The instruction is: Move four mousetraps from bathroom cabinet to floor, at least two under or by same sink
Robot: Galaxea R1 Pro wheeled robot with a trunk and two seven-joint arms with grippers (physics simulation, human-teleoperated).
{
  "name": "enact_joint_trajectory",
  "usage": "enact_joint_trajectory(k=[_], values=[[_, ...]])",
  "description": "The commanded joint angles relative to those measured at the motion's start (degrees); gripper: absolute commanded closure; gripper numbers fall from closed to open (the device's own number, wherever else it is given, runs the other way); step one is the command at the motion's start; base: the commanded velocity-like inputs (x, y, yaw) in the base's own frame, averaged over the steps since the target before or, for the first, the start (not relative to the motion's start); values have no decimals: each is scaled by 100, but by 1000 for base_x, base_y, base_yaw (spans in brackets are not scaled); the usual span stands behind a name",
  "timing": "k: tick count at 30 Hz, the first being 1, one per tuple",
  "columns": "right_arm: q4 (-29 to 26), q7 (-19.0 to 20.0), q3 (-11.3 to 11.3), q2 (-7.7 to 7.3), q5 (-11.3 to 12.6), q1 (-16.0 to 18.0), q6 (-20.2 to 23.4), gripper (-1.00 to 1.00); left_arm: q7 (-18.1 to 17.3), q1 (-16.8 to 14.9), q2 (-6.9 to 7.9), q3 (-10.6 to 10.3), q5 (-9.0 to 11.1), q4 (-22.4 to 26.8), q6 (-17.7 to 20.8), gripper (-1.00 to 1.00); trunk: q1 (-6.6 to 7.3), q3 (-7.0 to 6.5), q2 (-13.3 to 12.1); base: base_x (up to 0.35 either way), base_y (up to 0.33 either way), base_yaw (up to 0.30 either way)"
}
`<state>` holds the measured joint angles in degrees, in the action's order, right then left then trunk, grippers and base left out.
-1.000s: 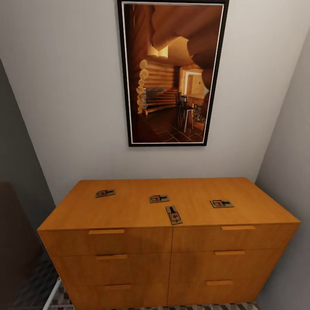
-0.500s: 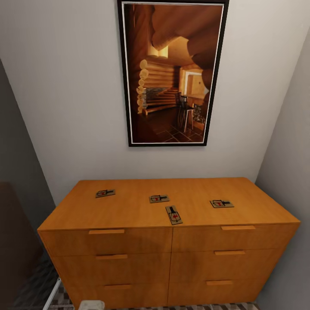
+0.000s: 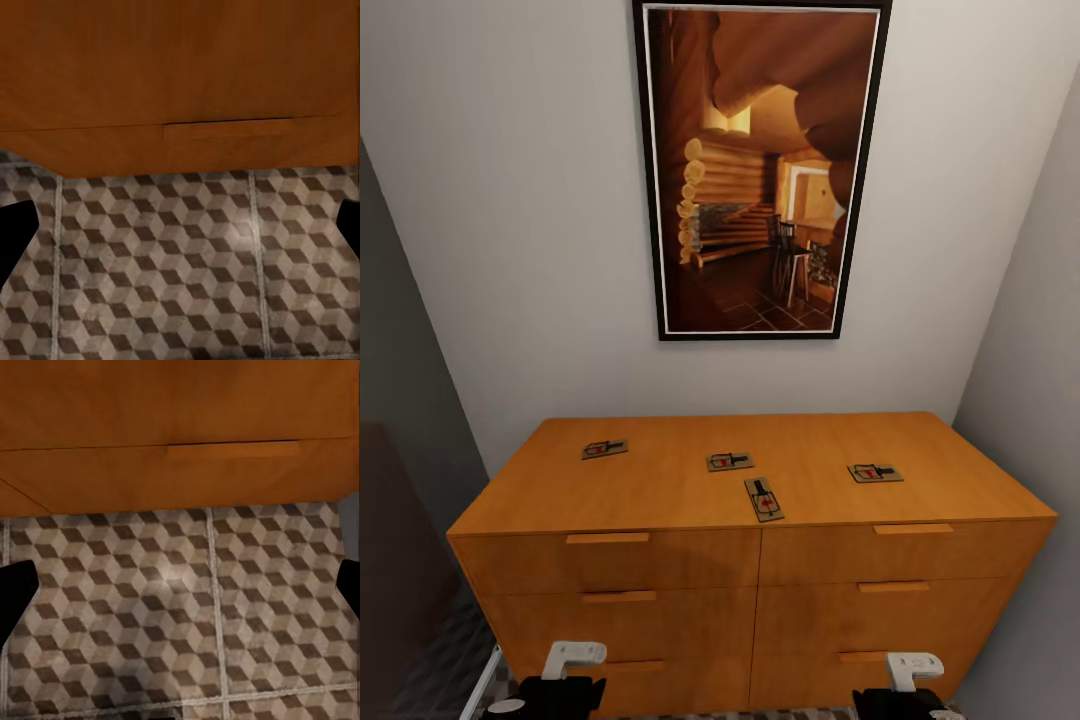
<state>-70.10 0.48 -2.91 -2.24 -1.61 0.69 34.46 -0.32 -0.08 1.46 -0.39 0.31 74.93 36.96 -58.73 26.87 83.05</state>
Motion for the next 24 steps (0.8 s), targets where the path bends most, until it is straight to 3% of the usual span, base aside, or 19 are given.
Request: enact_joint_trajectory(k=[1, 15, 20, 24], values=[[-83, 5, -21, -3, -15, 2, 80, -100, -3, -1, 1, -6, 2, 50, 55, -100, 0, 5, 3, 0, 0, 0], [-699, 5, -103, -13, -25, 2, 420, -100, -10, -1, -19, -46, 4, 335, 167, -100, 0, 5, 3, 0, 0, 0], [-862, 5, -109, -14, -30, 2, 517, -100, -11, -1, -26, -137, 4, 472, 241, -100, 0, 5, 3, 0, 0, 0], [-1039, 5, -113, -14, -31, -2, 631, -100, -12, -1, -26, -337, 4, 616, 398, -100, 0, 5, 3, 0, 0, 0]])
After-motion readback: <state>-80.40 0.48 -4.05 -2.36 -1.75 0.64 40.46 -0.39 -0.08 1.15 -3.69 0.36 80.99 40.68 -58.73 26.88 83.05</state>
